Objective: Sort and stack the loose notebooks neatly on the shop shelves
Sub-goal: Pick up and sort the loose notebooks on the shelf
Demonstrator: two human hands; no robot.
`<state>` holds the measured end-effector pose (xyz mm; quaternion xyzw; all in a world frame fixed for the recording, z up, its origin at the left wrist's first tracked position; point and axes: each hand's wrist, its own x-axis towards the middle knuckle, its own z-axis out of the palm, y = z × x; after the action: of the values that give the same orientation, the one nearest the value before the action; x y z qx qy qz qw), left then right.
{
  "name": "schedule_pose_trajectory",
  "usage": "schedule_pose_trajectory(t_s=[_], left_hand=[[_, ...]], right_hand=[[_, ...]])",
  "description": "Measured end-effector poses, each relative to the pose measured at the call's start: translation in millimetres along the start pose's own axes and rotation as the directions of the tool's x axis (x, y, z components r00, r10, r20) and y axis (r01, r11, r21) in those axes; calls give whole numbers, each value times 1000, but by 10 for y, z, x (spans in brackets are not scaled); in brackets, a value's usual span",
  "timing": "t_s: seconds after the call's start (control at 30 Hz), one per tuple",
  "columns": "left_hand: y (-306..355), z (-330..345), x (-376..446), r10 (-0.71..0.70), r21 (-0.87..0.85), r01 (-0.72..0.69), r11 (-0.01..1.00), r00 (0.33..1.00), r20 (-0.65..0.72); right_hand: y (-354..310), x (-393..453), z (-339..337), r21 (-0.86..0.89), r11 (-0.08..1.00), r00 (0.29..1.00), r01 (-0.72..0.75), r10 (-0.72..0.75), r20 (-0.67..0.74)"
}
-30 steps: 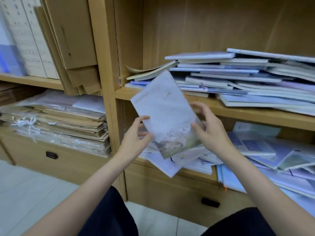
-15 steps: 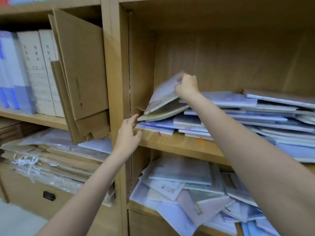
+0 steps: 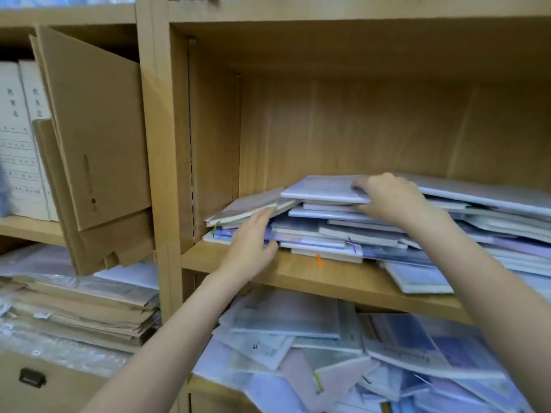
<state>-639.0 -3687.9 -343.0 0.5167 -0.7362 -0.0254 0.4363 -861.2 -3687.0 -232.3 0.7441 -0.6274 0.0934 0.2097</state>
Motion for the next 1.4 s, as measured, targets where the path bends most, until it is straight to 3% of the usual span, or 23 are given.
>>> schedule_pose_trajectory(t_s=[0.17,0.33,0.43,0.53,0.6,0.77,0.9,0.97,1.03,1.07,1.1,1.13,1.17,1.2,1.3,1.37,1.4], left_hand=[[214,49,-170,2,-98,-2,995,1000,5],[553,-1,-171,52,-54,-60,997,989,-142],[788,73,-110,177,77,-165,983,965,-191],[961,301,-27,285,195,-261,945,953,-107],[1047,513,-13,294,256,-272,928,955,-50],[1022,830,122,284,523,-248,815,959,12],[1062,873,220,234,503,-214,838,972,25],[1115,806,267,166,361,-187,913,982,89],[1232,662,236,130,-24,-128,991,988,89],[1264,586,178,95,-344,-63,937,993,75],[1291,495,94,47,-656,40,754,992,115],[1295,427,-21,10,-852,172,495,979,204],[1298,402,-137,5,-921,282,268,956,294],[1312,396,-235,16,-927,337,163,939,344],[1388,484,-400,-69,-951,289,109,957,283],[1399,482,-484,-180,-967,203,150,968,175],[1339,468,-553,-206,-966,160,202,971,117]], right_hand=[[139,-246,143,23,1000,975,-6,11,-223],[447,-459,150,146,968,934,205,-148,-326],[882,-505,111,161,986,964,45,-1,-265],[1322,-484,142,153,976,979,-157,175,-108],[1449,-484,188,125,966,966,-226,239,-100],[1476,-423,248,-14,966,932,-256,243,-269],[1287,-628,-53,39,978,823,-206,195,-533],[1054,-837,-86,-9,994,757,-113,81,-648],[864,-1013,57,-55,998,765,-36,-8,-644],[812,-1077,177,-58,998,769,-8,-32,-639],[773,-1139,285,-41,999,769,9,-33,-638],[727,-1200,384,-11,1000,759,26,-27,-651],[667,-1268,463,20,999,740,49,-23,-672],[585,-1357,536,46,995,728,84,-30,-684],[290,-1600,712,93,969,749,229,-114,-653],[228,-1665,794,173,953,872,248,-141,-469],[277,-1685,805,288,943,959,167,-87,-271]])
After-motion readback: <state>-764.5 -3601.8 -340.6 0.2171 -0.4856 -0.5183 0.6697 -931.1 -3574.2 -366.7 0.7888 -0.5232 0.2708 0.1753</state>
